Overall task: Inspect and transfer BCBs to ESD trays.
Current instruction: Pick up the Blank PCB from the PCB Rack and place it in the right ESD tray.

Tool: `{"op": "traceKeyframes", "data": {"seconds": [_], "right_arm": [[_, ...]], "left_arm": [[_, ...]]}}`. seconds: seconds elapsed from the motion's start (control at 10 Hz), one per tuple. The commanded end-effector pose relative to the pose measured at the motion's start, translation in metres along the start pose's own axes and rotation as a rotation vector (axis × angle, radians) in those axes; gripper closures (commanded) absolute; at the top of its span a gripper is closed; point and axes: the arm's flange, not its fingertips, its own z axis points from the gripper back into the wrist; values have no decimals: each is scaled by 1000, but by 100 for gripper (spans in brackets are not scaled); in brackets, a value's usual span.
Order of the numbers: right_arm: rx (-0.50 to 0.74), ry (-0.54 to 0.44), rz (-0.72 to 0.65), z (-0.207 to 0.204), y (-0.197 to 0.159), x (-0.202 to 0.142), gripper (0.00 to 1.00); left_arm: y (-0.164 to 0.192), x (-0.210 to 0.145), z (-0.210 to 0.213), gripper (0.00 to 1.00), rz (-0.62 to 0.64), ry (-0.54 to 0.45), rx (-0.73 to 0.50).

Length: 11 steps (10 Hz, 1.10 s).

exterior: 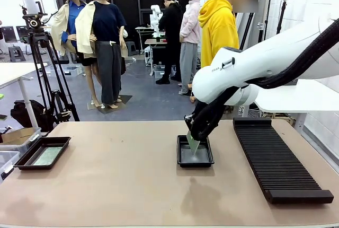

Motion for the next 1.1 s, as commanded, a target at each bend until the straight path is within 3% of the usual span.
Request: {"op": "traceKeyframes", "data": {"seconds": [0.0,1.0], "right_arm": [[-18,-6,13,-2,-4,-7,100],[-8,4,6,-2,-1,-2,100]], "left_arm": [[-2,0,0,0,-1,-5,11],[-2,0,0,0,-1,-5,11]]}}
